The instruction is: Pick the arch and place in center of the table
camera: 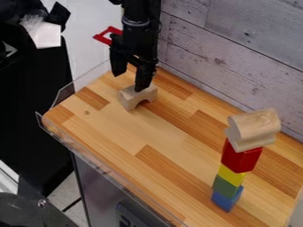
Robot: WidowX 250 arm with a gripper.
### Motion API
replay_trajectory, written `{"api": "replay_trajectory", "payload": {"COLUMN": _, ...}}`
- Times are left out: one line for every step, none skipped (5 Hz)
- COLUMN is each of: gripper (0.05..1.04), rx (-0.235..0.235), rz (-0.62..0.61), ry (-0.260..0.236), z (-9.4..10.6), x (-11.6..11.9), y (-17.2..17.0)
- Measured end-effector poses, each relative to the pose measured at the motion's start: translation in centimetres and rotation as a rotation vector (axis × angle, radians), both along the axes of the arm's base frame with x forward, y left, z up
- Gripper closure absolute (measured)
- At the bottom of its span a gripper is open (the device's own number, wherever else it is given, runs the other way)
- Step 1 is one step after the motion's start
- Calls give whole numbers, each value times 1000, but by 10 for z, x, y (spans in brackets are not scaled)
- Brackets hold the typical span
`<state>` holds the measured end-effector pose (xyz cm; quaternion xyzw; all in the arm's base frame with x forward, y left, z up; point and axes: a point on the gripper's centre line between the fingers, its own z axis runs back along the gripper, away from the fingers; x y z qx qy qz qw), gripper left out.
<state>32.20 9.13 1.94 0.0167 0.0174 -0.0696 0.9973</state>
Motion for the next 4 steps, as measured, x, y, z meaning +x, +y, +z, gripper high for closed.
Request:
{"api": "replay_trajectory", "payload": {"gripper": 85, "rx": -2, "rz": 21, "ry": 8, "z": -17, "x": -4, "y": -3}}
{"api": "replay_trajectory", "payload": {"gripper": 85, "rx": -12, "rz": 18, "ry": 8, "z": -26, "x": -2, "y": -11}}
{"api": "replay_trajectory", "payload": {"gripper": 85, "rx": -28, "rz": 29, "ry": 22, "z": -32, "x": -7, "y": -15}}
{"api": "replay_trajectory", "payload": {"gripper": 133, "rx": -37, "rz": 20, "ry": 48, "z": -42, "x": -9, "y": -19}}
